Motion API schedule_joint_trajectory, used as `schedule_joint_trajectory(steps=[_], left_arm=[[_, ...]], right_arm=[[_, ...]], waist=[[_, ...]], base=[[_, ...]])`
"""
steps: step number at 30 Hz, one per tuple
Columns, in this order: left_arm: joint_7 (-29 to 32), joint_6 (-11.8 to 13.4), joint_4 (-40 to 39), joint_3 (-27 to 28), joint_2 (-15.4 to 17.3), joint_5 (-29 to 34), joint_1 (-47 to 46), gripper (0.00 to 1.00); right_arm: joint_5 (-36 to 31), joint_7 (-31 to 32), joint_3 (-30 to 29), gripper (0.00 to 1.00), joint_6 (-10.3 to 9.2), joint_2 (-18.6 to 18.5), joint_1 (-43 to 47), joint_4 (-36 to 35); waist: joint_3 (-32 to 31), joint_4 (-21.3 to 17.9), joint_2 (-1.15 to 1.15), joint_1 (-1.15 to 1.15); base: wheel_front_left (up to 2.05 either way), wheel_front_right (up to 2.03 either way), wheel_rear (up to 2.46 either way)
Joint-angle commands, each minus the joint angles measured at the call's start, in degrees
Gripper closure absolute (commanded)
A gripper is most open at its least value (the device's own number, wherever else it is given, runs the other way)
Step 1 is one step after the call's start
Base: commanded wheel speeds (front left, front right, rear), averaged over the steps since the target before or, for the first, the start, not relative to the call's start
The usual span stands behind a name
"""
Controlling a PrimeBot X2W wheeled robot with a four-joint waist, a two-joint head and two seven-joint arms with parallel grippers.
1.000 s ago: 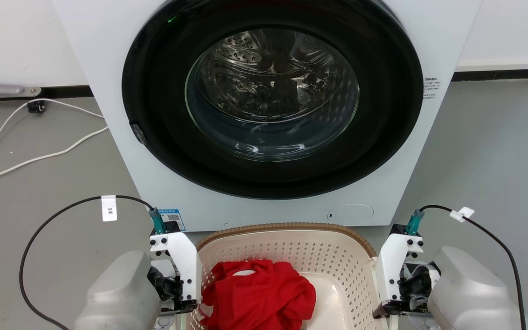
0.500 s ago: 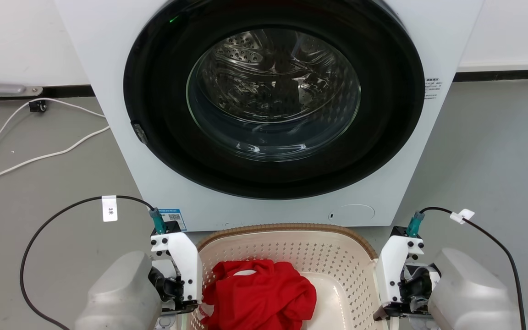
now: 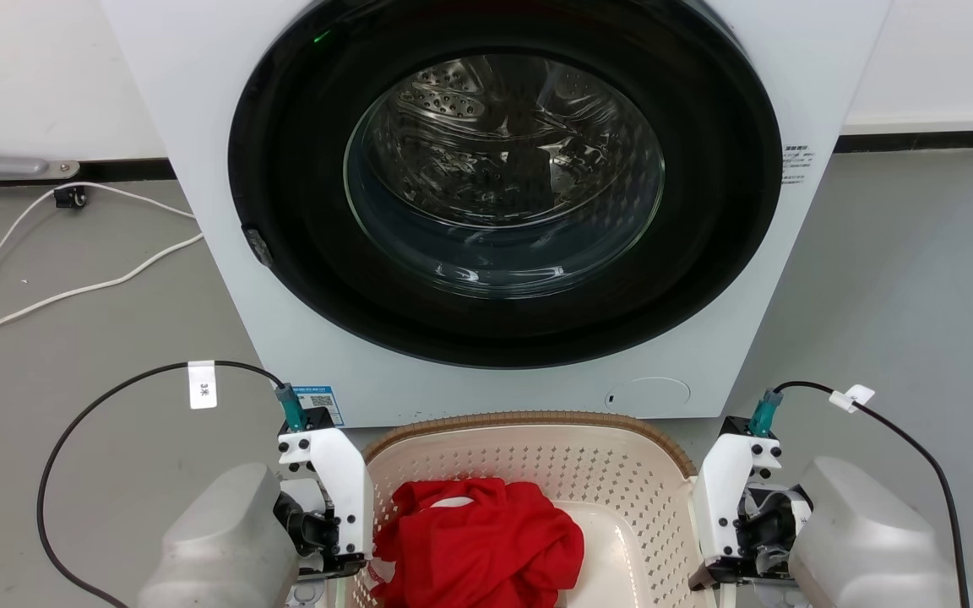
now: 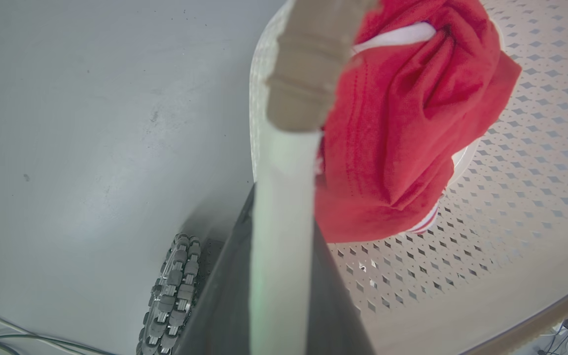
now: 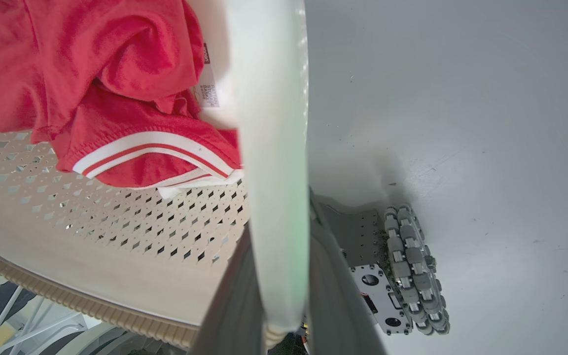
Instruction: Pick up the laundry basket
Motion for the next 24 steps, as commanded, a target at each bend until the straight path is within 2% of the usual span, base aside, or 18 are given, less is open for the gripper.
schedule_joint_trajectory(steps=[1,24], left_arm=[[-0.4,-0.6,-1.0,0.1,-1.3,-1.0,-0.1,1.0],[-0.4,-0.6,-1.2,-1.4,-1.3,-2.7,0.2,1.0]], right_arm=[[0.3,0.2,-0.4,1.0,0.18,1.6,0.4,-0.4],[-0.5,0.2,-1.2,1.0,0.18,1.7,0.7,-0.4]], waist=[[0.0,0.0,0.0,0.0],[0.0,0.1,0.0,0.0]], base=[[0.0,0.0,0.0],[0.0,0.0,0.0]])
